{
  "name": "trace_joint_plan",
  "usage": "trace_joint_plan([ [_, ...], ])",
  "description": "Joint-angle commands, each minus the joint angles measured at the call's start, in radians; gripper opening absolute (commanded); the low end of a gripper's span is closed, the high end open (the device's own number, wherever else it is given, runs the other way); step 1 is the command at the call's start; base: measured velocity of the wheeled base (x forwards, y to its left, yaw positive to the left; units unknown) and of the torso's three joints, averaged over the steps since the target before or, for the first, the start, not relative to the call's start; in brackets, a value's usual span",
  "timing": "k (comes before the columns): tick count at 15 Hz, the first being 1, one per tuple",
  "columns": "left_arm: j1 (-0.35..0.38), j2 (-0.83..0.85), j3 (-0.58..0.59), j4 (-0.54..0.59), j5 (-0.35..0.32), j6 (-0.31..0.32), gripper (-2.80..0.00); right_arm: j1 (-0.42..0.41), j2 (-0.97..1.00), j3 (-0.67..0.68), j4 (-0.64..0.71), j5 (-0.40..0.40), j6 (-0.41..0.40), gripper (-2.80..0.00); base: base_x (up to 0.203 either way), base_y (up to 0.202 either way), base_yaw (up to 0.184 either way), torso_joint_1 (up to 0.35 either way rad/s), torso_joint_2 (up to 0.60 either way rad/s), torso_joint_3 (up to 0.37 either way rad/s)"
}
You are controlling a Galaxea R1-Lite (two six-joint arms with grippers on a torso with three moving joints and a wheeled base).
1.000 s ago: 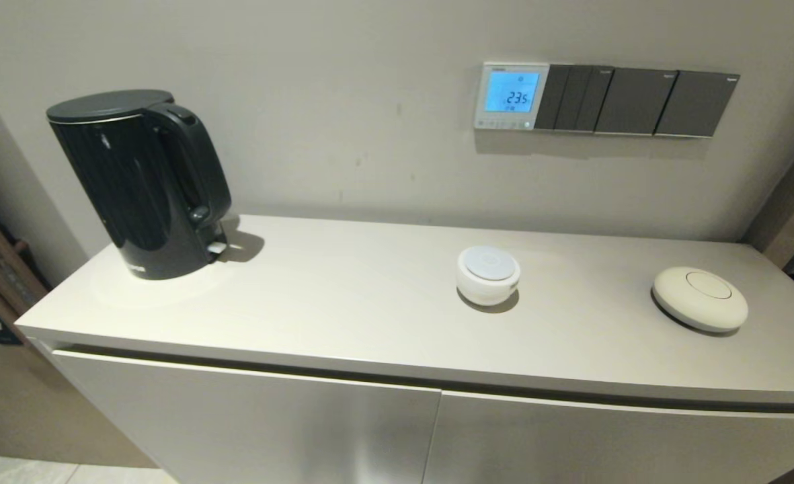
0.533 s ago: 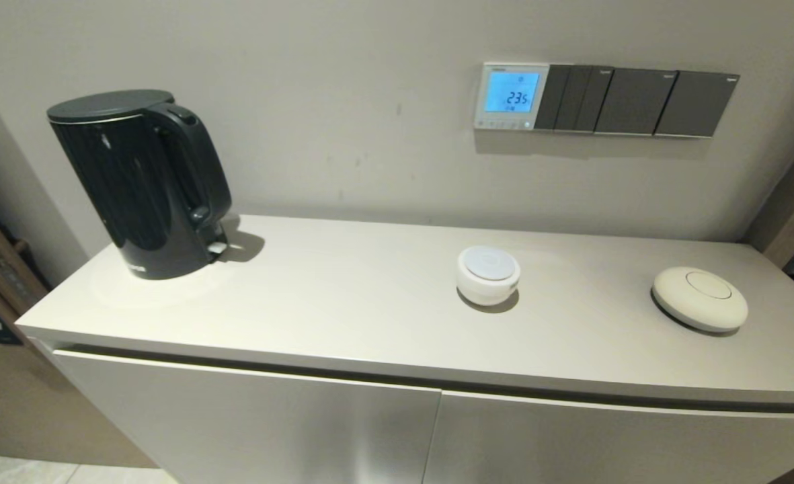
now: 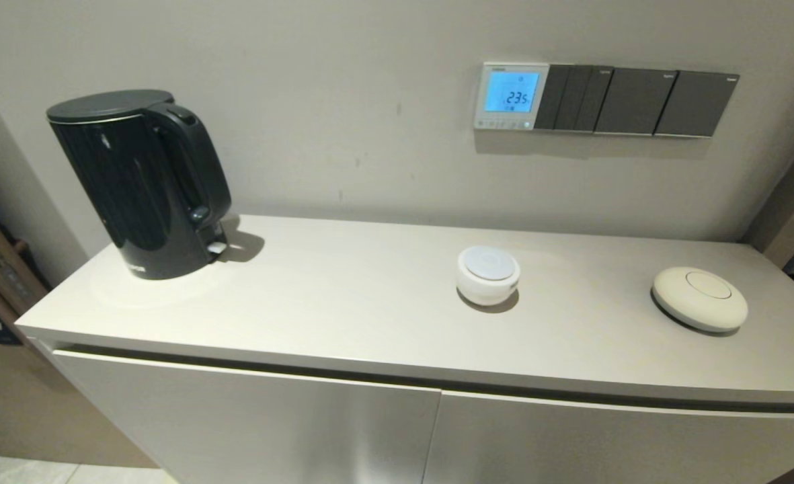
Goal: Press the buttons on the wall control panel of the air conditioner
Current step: Turn off the central air conditioner
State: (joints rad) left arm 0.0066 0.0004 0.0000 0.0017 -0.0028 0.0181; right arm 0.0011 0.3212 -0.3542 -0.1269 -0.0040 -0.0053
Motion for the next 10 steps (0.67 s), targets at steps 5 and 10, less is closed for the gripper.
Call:
trace_joint_plan([
  [5,0.001,0.0,0.0,0.0,0.0,0.0,-2.8,0.032,0.544,-0.145,-0.301,-0.012,0.021,-2.8,0.0,0.0,0.0,0.0,0.0,0.0],
  [10,0.0,0.0,0.0,0.0,0.0,0.0,-2.8,0.359,0.832,-0.394,-0.379,-0.301,0.07,-2.8,0.0,0.0,0.0,0.0,0.0,0.0],
])
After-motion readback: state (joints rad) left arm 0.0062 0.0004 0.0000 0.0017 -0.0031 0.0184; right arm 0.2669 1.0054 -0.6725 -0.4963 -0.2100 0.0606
